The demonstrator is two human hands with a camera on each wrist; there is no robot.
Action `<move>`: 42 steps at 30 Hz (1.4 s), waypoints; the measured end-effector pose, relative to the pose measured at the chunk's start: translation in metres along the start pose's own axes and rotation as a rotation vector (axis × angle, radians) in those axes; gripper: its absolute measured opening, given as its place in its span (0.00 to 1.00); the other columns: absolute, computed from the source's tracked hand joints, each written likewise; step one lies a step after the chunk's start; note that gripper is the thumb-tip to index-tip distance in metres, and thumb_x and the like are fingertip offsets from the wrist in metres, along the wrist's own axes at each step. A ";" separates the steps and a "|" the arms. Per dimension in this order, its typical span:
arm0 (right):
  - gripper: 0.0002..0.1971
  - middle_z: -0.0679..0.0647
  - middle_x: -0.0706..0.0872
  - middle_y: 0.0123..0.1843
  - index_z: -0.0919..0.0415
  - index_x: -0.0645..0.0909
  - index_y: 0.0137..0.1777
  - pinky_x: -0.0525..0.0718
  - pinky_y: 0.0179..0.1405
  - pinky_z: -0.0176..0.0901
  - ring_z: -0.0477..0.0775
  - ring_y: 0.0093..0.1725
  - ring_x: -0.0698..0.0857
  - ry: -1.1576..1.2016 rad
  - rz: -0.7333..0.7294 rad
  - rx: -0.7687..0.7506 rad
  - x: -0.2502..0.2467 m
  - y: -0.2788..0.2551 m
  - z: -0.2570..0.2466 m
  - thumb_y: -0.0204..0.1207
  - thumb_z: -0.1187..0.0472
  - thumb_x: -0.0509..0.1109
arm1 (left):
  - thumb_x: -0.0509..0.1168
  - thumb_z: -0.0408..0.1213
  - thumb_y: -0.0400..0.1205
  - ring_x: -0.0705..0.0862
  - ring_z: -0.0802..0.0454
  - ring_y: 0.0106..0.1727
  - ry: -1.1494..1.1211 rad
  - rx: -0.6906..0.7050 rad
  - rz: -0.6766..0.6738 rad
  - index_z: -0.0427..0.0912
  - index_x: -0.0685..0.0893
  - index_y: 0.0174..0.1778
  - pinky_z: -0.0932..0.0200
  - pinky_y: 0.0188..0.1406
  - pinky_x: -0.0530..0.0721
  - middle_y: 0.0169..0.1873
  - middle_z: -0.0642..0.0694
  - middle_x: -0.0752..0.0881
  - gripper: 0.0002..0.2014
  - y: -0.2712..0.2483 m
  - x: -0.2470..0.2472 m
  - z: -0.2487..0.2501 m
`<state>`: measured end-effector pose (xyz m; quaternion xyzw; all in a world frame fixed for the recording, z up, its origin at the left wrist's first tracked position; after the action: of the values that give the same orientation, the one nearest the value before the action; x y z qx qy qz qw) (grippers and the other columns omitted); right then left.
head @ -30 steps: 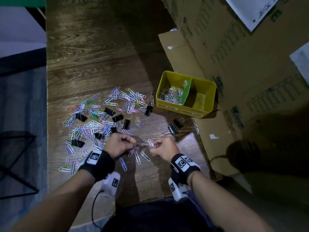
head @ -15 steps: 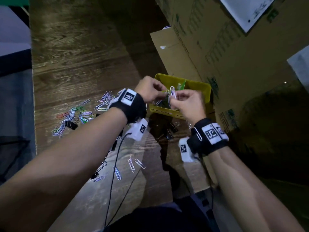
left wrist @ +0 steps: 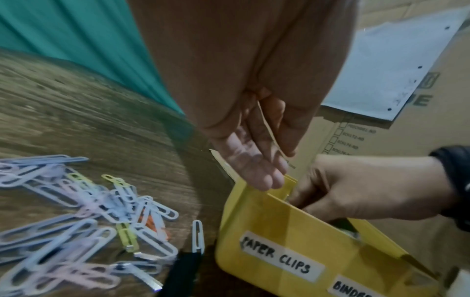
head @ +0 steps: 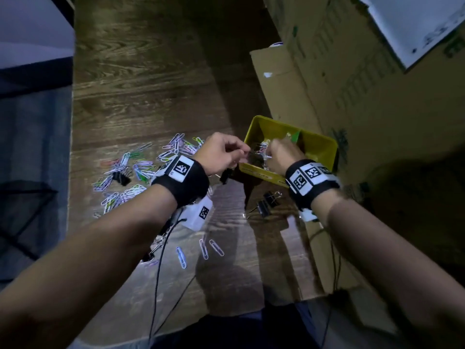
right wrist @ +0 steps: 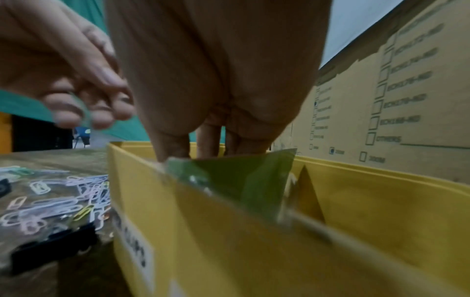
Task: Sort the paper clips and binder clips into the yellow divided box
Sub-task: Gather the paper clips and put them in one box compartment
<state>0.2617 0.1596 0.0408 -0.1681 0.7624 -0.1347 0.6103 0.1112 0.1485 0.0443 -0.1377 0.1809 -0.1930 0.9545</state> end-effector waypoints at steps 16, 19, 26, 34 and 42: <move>0.26 0.52 0.65 0.77 0.48 0.67 0.77 0.84 0.45 0.44 0.54 0.53 0.83 -0.005 -0.168 -0.549 0.126 -0.103 -0.198 0.79 0.61 0.66 | 0.72 0.49 0.71 0.83 0.46 0.51 0.890 -0.182 -0.154 0.53 0.78 0.59 0.55 0.46 0.81 0.53 0.49 0.78 0.22 -0.217 -0.086 -0.176; 0.29 0.56 0.60 0.78 0.48 0.63 0.78 0.84 0.46 0.54 0.63 0.51 0.85 -0.157 -0.186 -0.570 0.160 -0.107 -0.222 0.79 0.60 0.66 | 0.69 0.50 0.73 0.83 0.43 0.53 0.920 -0.160 -0.139 0.52 0.74 0.64 0.50 0.47 0.81 0.57 0.47 0.75 0.24 -0.226 -0.068 -0.188; 0.17 0.61 0.65 0.70 0.54 0.71 0.67 0.84 0.46 0.55 0.61 0.48 0.84 -0.260 -0.102 -0.428 0.170 -0.100 -0.229 0.80 0.52 0.65 | 0.68 0.48 0.75 0.84 0.42 0.49 0.798 -0.022 -0.058 0.46 0.77 0.62 0.49 0.46 0.84 0.54 0.45 0.77 0.21 -0.229 -0.056 -0.194; 0.14 0.62 0.71 0.68 0.60 0.74 0.64 0.82 0.46 0.54 0.64 0.53 0.84 -0.257 -0.069 -0.314 0.160 -0.091 -0.205 0.81 0.57 0.62 | 0.70 0.39 0.69 0.82 0.60 0.50 0.332 0.000 0.138 0.55 0.82 0.55 0.72 0.53 0.80 0.50 0.54 0.82 0.18 -0.241 -0.129 -0.193; 0.20 0.61 0.64 0.73 0.58 0.70 0.70 0.84 0.54 0.58 0.64 0.59 0.81 -0.068 0.018 -0.203 0.151 -0.092 -0.182 0.79 0.62 0.65 | 0.72 0.35 0.75 0.81 0.49 0.55 0.478 -0.028 0.236 0.43 0.80 0.55 0.46 0.56 0.84 0.56 0.45 0.80 0.14 -0.217 -0.148 -0.211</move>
<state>0.0623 0.0131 -0.0151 -0.2265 0.7524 -0.0453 0.6169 -0.1691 -0.0225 -0.0297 -0.0793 0.4185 -0.1049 0.8987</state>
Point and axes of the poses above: each hand's wrist, its own y-axis towards the middle knuckle, its own x-axis out of the palm, z = x × y, the point moved 7 cm from there along y, towards the middle knuckle
